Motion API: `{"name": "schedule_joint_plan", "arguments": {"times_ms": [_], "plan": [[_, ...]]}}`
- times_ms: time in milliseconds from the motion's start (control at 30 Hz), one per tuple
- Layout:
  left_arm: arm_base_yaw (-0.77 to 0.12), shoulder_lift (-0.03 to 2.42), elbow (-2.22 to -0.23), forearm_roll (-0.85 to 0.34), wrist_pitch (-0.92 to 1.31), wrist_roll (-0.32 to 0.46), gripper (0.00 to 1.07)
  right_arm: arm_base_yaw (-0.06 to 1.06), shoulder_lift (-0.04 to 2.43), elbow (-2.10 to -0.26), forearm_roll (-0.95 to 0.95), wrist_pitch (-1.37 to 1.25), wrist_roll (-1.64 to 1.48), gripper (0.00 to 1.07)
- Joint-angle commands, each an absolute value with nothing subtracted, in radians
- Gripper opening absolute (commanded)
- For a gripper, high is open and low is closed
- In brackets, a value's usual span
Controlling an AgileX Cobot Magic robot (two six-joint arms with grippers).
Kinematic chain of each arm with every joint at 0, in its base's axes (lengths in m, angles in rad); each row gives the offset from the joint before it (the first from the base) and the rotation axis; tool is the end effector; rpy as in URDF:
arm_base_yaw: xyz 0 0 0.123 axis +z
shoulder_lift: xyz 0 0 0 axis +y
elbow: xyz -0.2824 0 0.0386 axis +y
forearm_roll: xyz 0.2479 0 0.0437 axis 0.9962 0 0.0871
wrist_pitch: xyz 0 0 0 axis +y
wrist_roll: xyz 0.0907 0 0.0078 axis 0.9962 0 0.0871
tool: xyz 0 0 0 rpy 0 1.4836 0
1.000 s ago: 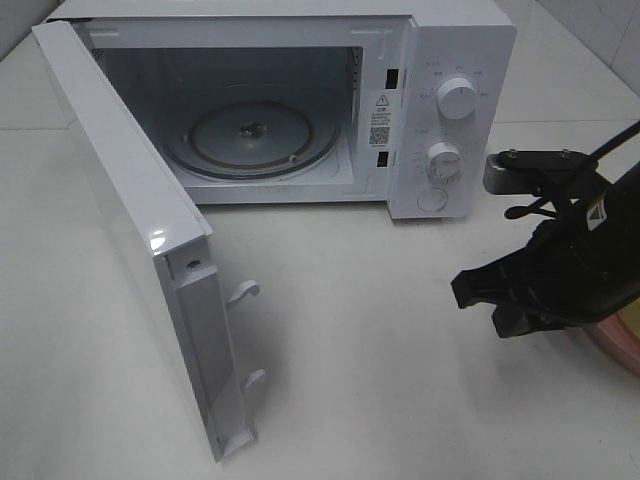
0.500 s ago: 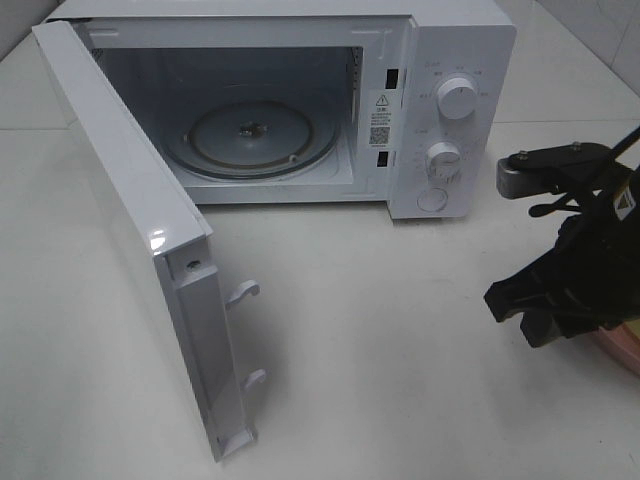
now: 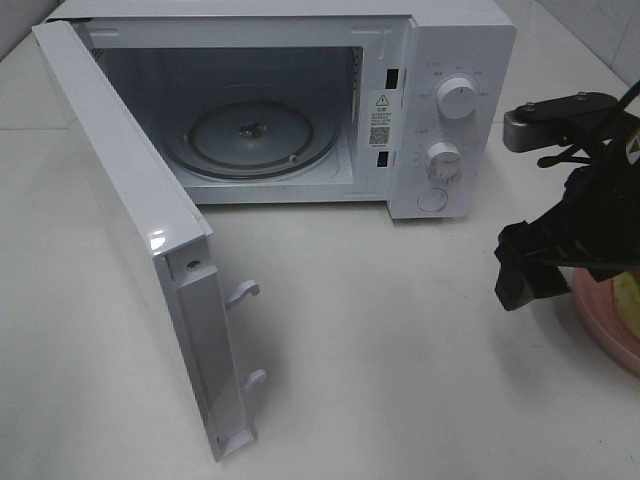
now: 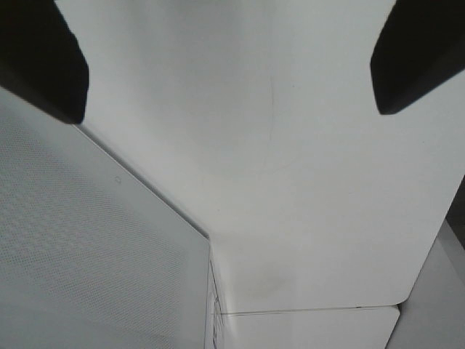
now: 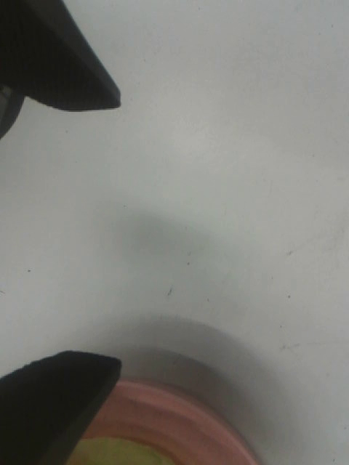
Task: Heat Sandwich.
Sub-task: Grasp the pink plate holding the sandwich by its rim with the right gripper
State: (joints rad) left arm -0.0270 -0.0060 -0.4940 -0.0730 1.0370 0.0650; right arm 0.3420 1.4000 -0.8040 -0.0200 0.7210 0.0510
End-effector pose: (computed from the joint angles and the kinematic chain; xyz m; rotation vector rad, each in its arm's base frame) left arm -0.0044 -0.0056 0.2776 0.0952 2.0168 -0.0629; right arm 0.2360 0.0827 0.2190 -0.4241 2.7710 0.0725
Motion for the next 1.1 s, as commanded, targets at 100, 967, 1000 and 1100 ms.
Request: {"name": "schedule_joint_plan", "arguments": {"times_ms": [100, 967, 1000, 1100], "plan": [[-0.024, -0.031, -0.494, -0.074, 1.028, 0.066, 1.01, 0.25, 1.398, -0.812, -0.032, 0.722, 0.045, 0.87], [-0.024, -0.031, -0.494, -0.074, 1.028, 0.066, 1.01, 0.094, 1.634, -0.829, -0.134, 0.61, 0.077, 0.84], [-0.024, -0.031, -0.494, -0.074, 1.028, 0.066, 1.01, 0.094, 1.634, -0.829, -0.134, 0.61, 0.077, 0.84], [-0.024, -0.031, -0.494, -0.074, 1.028, 0.066, 1.01, 0.094, 1.66, -0.834, -0.175, 0.577, 0.116, 0.83]]}}
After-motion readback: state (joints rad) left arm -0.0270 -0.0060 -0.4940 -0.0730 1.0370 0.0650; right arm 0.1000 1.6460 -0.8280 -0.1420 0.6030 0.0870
